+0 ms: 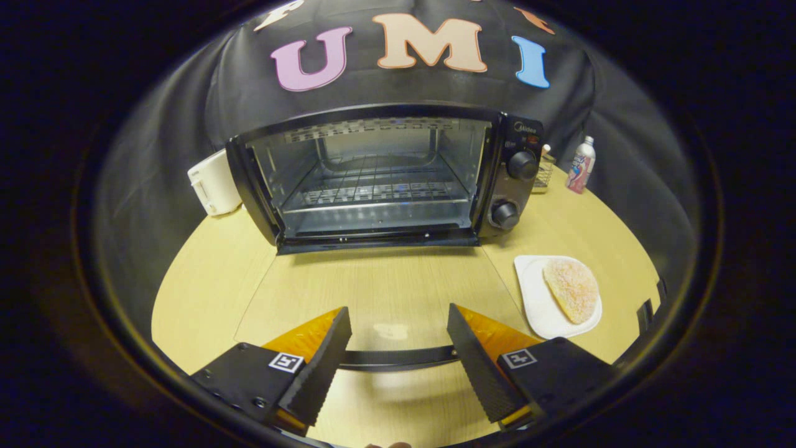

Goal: Open the toaster oven, put the food inside, and close the toaster oven door.

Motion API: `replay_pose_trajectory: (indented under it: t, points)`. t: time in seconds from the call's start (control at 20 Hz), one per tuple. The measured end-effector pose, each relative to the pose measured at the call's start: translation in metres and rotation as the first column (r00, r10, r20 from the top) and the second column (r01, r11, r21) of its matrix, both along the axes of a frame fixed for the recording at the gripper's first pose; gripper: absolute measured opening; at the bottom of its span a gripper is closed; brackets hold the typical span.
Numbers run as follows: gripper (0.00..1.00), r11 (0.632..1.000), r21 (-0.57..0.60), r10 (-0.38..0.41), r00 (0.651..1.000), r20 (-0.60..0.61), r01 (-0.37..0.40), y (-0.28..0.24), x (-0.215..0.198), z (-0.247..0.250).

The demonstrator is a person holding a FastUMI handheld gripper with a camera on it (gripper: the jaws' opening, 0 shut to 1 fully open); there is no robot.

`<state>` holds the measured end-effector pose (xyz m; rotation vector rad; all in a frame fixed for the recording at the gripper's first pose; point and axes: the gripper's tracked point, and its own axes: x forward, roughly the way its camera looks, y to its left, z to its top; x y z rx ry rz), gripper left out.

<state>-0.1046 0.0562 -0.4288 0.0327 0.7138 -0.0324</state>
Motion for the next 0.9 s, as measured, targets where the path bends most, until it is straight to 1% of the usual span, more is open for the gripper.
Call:
replay_pose_trajectory:
  t: [0.1, 0.2, 0.3, 0.4, 0.6, 0.75, 0.8, 0.9]
  points:
    - [0.99, 1.000, -0.025, -0.007, 1.000, 0.026, 0.008, -0.010, 0.003, 0.011]
    - [0.99, 0.999, -0.036, -0.030, 0.997, 0.069, 0.033, -0.027, 0.008, 0.026]
    - [0.99, 0.995, -0.056, -0.074, 0.992, 0.106, 0.080, -0.047, 0.011, 0.042]
    - [0.99, 0.986, -0.092, -0.127, 0.985, 0.121, 0.138, -0.079, 0.015, 0.054]
    - [1.00, 0.953, -0.180, -0.229, 0.968, 0.104, 0.245, -0.148, 0.014, 0.055]
    - [1.00, 0.923, -0.202, -0.318, 0.944, 0.084, 0.328, -0.191, 0.016, 0.049]
    - [1.00, 0.913, -0.210, -0.343, 0.937, 0.070, 0.350, -0.203, 0.016, 0.045]
    - [1.00, 0.905, -0.225, -0.363, 0.931, 0.035, 0.361, -0.219, 0.016, 0.032]
